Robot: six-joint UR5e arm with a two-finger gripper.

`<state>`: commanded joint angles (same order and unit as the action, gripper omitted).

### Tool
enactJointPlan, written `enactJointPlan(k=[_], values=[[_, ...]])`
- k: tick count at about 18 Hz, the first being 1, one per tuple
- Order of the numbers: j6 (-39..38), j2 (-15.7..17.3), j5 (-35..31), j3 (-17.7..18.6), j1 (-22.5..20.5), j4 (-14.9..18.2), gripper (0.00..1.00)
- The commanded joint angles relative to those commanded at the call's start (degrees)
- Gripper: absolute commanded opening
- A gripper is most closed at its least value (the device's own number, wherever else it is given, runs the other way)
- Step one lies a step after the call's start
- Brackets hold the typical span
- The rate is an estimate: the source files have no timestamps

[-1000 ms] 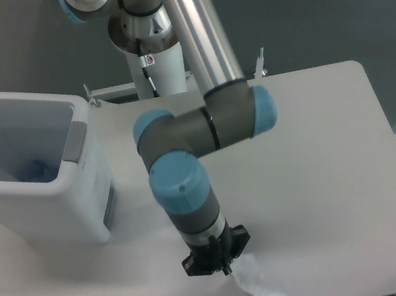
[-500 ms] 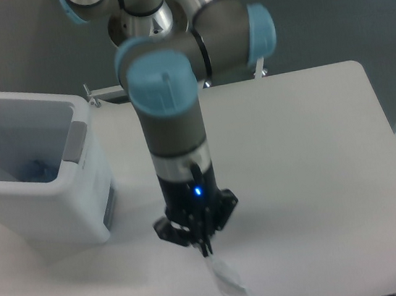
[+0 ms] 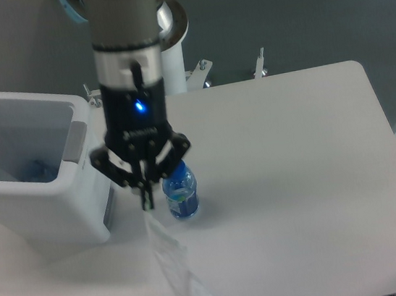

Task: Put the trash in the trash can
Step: 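Lift the wrapper and carry it over the white trash bin, then lower the wrapper into the bin and open the gripper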

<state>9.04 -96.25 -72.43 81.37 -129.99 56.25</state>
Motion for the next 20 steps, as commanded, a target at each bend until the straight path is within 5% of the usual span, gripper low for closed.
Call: enactJointPlan(k=[10, 14, 20], values=[[20.3, 17.23, 9.32, 14.51, -0.35, 0.88, 0.11], [23.21, 19.0, 10.73, 16.1, -0.09, 1.93, 0.11], [26.2, 20.58, 15.38, 16.36, 1.93, 8.69, 0.1]])
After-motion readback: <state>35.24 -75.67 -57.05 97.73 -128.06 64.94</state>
